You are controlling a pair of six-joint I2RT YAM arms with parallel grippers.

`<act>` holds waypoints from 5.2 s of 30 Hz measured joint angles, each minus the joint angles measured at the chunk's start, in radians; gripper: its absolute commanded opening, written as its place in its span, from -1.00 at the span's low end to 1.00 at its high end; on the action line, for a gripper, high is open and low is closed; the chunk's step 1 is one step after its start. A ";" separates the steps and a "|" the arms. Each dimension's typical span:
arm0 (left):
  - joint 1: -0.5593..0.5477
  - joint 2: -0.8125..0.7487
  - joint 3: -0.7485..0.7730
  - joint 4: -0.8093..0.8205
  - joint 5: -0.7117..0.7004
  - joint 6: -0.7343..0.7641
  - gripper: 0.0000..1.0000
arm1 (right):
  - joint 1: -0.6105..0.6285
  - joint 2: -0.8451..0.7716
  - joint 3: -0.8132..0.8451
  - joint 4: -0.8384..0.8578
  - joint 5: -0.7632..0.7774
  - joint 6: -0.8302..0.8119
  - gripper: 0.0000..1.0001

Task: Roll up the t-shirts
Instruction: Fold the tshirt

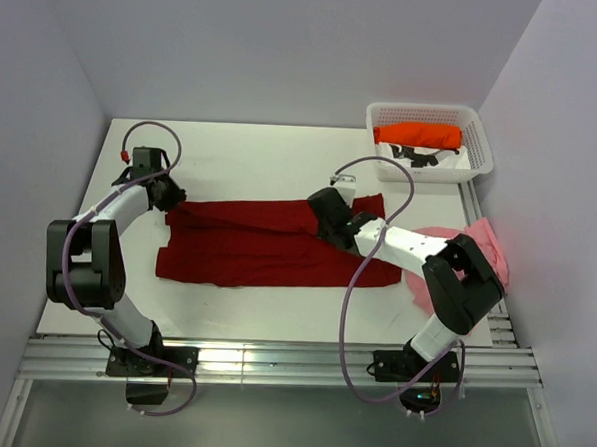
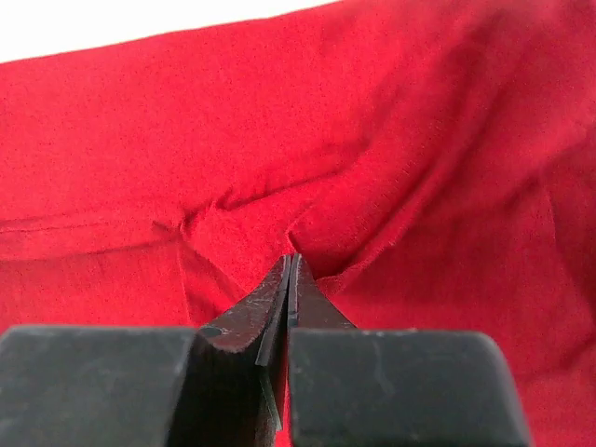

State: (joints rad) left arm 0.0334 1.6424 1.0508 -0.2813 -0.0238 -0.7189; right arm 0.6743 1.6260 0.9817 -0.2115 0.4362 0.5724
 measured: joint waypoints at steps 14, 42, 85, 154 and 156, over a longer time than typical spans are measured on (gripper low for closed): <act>-0.016 -0.005 -0.002 -0.001 -0.004 0.000 -0.41 | 0.149 -0.080 -0.143 -0.071 0.128 0.241 0.10; -0.279 0.020 0.047 -0.023 -0.045 -0.034 -0.41 | -0.155 0.176 0.238 -0.073 -0.008 -0.018 0.14; -0.596 0.078 0.192 -0.105 -0.069 -0.071 -0.41 | -0.201 -0.338 -0.327 0.016 -0.012 0.040 0.24; -0.914 0.268 0.365 -0.172 0.019 -0.138 -0.38 | -0.261 -0.567 -0.355 -0.169 -0.129 0.113 0.15; -0.914 0.267 0.355 -0.165 0.031 -0.151 -0.37 | -0.309 -0.572 -0.355 -0.152 -0.174 0.121 0.15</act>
State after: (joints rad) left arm -0.8803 1.9095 1.4055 -0.4465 0.0071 -0.8700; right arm 0.3656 1.0538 0.6270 -0.3634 0.2626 0.6937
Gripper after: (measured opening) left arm 0.312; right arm 0.571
